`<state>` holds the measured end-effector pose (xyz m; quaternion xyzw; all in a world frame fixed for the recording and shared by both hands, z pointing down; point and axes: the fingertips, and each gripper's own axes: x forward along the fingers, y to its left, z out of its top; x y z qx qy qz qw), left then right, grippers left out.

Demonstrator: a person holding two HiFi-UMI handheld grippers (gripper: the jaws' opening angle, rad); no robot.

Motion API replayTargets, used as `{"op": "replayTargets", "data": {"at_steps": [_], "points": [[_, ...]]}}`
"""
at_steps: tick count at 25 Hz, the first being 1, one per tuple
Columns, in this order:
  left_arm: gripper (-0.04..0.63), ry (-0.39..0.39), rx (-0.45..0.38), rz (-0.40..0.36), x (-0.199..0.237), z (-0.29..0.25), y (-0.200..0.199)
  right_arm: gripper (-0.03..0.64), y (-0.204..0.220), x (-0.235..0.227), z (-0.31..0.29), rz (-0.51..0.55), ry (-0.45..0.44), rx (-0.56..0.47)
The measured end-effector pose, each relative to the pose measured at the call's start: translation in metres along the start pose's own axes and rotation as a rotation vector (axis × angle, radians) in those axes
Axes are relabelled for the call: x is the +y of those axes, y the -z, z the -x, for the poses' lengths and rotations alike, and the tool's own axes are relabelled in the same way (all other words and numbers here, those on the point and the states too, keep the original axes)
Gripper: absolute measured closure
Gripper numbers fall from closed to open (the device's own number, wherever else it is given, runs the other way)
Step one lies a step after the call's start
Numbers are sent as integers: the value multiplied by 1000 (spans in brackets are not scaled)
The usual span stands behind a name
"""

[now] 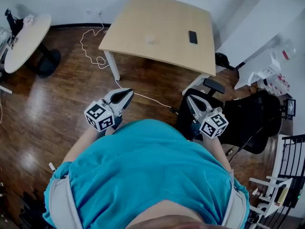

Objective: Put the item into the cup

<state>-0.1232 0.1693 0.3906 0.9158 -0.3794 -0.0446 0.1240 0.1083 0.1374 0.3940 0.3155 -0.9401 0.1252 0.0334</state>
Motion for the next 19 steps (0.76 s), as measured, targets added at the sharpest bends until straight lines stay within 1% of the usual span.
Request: {"op": "replayTargets", "data": {"at_steps": [3, 8, 19], "points": [[591, -7, -19, -1, -4, -2, -4, 615, -1, -3, 4, 10, -7, 3], [591, -18, -22, -5, -2, -4, -8, 615, -6, -4, 3, 32, -20, -5], [591, -13, -29, -24, 1, -2, -14, 615, -7, -1, -3, 62, -20, -3]]}}
